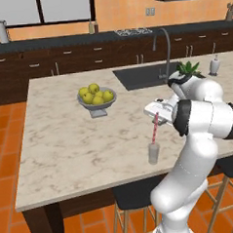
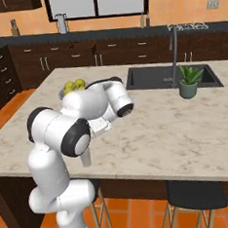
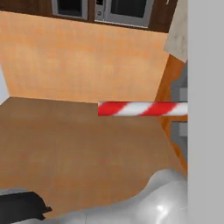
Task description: Take a straw from the drawer in front and place it inside the glass cup on the dining counter.
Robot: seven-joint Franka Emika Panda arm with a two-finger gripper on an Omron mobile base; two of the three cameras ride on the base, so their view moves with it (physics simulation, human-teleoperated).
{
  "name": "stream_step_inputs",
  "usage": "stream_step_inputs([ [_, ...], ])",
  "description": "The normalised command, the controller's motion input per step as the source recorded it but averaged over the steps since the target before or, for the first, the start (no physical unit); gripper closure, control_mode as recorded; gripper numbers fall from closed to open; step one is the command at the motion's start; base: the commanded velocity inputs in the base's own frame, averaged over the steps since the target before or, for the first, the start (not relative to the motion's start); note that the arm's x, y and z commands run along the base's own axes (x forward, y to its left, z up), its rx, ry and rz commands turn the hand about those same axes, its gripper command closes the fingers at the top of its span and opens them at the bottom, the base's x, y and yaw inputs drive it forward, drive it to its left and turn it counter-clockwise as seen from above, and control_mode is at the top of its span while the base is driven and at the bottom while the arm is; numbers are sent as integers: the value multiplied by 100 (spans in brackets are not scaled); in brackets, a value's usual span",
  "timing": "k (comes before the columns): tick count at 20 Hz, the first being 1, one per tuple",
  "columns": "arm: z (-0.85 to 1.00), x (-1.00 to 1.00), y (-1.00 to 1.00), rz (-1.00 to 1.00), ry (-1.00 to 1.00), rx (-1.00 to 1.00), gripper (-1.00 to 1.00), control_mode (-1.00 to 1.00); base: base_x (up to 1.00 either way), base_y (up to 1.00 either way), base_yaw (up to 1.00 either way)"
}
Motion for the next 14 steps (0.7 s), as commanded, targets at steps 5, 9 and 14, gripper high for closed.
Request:
stream_step_inputs([
  [5,-2,-9,-9,12,-8,0,100,-100,0,0,0],
  [9,-7,-35,-1,12,-5,0,100,-100,0,0,0],
  [14,-6,-16,0,10,0,0,100,-100,0,0,0],
])
